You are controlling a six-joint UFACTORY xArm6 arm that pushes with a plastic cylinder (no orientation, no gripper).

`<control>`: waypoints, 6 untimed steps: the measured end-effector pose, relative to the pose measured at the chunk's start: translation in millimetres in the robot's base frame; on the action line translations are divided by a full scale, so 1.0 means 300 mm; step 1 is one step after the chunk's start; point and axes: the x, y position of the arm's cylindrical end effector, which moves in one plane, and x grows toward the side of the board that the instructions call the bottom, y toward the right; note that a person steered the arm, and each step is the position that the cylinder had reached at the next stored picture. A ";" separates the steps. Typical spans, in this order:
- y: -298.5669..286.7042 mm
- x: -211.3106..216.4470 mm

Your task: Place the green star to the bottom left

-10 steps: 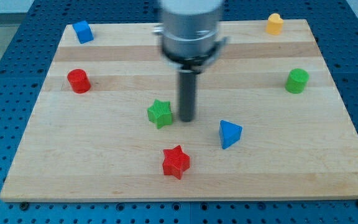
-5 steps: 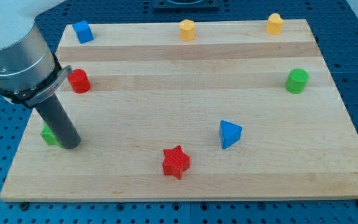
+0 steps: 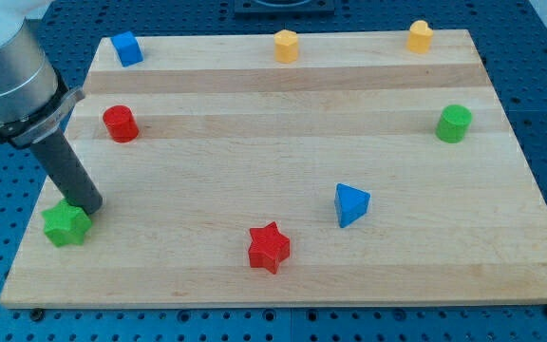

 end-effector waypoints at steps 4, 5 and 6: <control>-0.198 0.031; -0.199 0.027; -0.217 -0.049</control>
